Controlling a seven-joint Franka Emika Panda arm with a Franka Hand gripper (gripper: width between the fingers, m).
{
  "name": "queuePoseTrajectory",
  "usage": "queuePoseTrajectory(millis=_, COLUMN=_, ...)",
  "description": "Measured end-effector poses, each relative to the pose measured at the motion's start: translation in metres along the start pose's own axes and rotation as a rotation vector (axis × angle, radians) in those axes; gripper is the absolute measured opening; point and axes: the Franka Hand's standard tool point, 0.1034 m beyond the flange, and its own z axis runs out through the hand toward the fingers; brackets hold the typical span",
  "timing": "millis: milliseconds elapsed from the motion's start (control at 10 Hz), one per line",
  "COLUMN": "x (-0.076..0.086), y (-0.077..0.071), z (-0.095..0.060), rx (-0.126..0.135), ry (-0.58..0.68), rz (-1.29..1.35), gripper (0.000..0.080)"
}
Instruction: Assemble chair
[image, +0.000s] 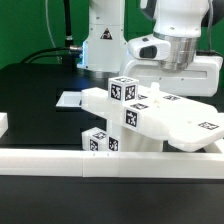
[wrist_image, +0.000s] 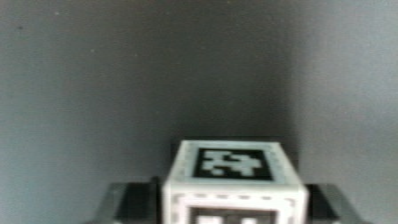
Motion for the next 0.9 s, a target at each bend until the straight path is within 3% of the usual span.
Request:
queuePoseTrajectory(millis=500, x=0.002, y=0.003, z=-0.007, rx=0.004, ry=0.001, rz=-0.002, gripper=0.0281)
queuePoseTrajectory(millis=700, x=0.002, y=0.01, z=-0.038, rx=0.031, ry=-0.033, rz=-0.018, gripper=0.0281)
queuePoseTrajectory(millis=900, x=0.004, y=0.02, z=-0.082, rx=0.067, ry=-0.078, rz=-0.01, gripper=0.0282)
